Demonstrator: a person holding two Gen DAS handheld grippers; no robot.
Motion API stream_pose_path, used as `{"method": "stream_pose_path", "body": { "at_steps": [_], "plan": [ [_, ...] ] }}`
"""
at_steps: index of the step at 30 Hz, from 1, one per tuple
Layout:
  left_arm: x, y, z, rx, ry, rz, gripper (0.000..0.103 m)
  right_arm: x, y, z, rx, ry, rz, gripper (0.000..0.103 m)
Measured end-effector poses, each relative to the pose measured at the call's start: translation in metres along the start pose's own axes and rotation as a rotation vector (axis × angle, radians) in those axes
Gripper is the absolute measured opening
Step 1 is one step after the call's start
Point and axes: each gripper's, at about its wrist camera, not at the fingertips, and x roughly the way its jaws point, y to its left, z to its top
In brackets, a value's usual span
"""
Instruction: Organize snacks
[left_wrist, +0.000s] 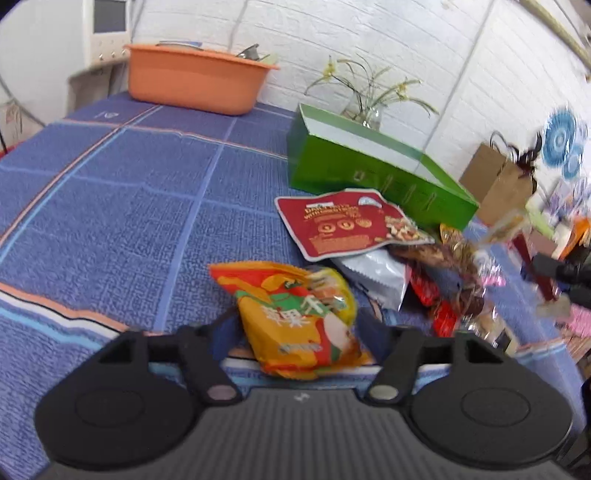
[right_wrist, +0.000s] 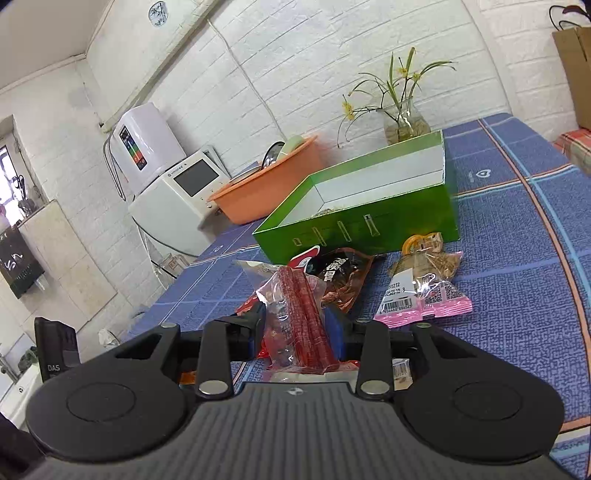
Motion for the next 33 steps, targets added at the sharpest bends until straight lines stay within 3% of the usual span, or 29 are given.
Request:
{"method": "stream_pose_path", "body": {
  "at_steps": [1, 5, 9, 11, 14, 16, 21, 23, 24, 25, 26, 29, 33],
  "plan": [
    [0.000, -0.003, -0.001, 0.027, 0.021, 0.026, 0.098, 0.000, 0.000, 0.000, -0.002, -0.001, -0.004, 0.063],
    [-0.002, -0.004, -0.010, 0.093, 0.022, 0.047, 0.099, 0.003, -0.003, 0.000, 0.016, 0.006, 0.002, 0.063],
    [-0.004, 0.011, -0.003, -0.040, 0.002, 0.030, 0.099, 0.006, -0.003, -0.001, 0.025, 0.020, 0.016, 0.063],
    [-0.002, 0.017, 0.002, -0.087, -0.008, 0.059, 0.099, 0.006, -0.001, 0.000, 0.018, 0.021, 0.019, 0.063],
    [0.003, 0.018, 0.005, -0.053, -0.019, 0.125, 0.098, 0.007, -0.001, 0.000, 0.017, 0.021, 0.026, 0.063],
    [0.002, 0.022, 0.005, -0.039, -0.025, 0.118, 0.098, 0.006, -0.001, 0.000, 0.015, 0.022, 0.031, 0.063],
    [0.002, 0.034, 0.011, -0.108, -0.048, 0.115, 0.095, 0.008, -0.001, -0.001, -0.003, 0.026, 0.044, 0.063],
    [0.004, 0.036, 0.014, -0.140, -0.069, 0.126, 0.090, 0.008, 0.001, 0.000, -0.015, 0.021, 0.051, 0.063],
    [0.006, 0.036, 0.015, -0.141, -0.082, 0.138, 0.083, 0.007, 0.001, 0.000, -0.021, 0.019, 0.055, 0.063],
    [0.008, 0.035, 0.015, -0.129, -0.092, 0.140, 0.068, 0.007, 0.002, -0.001, -0.028, 0.015, 0.058, 0.063],
    [0.009, 0.033, 0.015, -0.115, -0.098, 0.157, 0.065, 0.006, 0.002, -0.001, -0.034, 0.012, 0.062, 0.063],
    [0.011, 0.027, 0.016, -0.057, -0.079, 0.163, 0.061, 0.004, 0.004, -0.001, -0.049, 0.010, 0.066, 0.063],
    [0.004, 0.026, 0.015, -0.067, -0.057, 0.101, 0.060, 0.004, 0.003, -0.001, -0.044, 0.004, 0.056, 0.063]
  ]
}}
